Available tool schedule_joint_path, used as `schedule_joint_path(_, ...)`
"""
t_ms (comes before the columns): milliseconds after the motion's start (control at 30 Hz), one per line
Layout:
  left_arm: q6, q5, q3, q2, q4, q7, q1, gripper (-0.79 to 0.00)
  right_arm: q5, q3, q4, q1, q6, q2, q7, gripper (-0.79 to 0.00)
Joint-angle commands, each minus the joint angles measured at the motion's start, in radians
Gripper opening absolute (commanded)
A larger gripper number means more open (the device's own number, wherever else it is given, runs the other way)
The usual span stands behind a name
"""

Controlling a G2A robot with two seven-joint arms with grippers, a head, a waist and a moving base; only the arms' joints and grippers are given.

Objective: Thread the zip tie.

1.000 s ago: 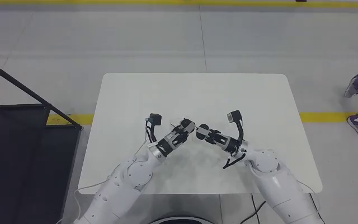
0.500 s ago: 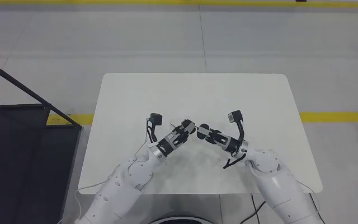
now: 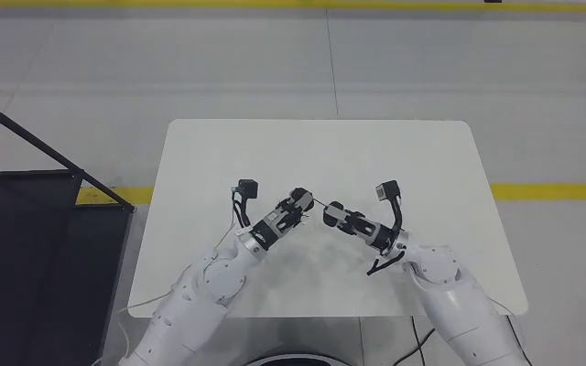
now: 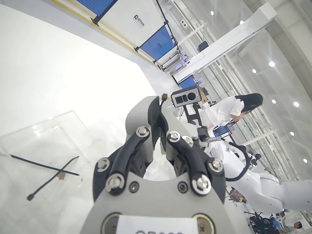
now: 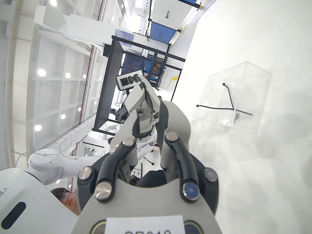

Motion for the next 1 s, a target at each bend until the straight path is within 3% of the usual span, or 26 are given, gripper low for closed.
schedule_joint_path(0, -0.001, -0.011, -0.023, 0.004, -0.015, -0.021, 0.006, -0.785, 0.002, 0.017, -0.007, -0.014, -0.010, 0.004, 0.000, 0.000)
schedule_joint_path(267, -0.024, -0.081, -0.113, 0.025, -0.066, -0.177, 0.017, -0.785, -0.074, 0.079, -0.056, -0.063, -0.020, 0.023, 0.024, 0.000)
schedule_joint_path(567, -0.078, -0.243, -0.242, 0.057, -0.086, -0.412, 0.021, -0.785, -0.368, 0.115, -0.237, -0.126, 0.145, 0.037, -0.112, 0.000)
schedule_joint_path(633, -0.080, -0.237, -0.268, 0.066, -0.090, -0.468, 0.028, -0.785, -0.368, 0.115, -0.237, -0.126, 0.145, 0.037, -0.112, 0.000)
schedule_joint_path(967, -0.078, -0.225, -0.285, 0.070, -0.096, -0.477, 0.035, -0.785, -0.368, 0.115, -0.237, -0.126, 0.145, 0.037, -0.112, 0.000)
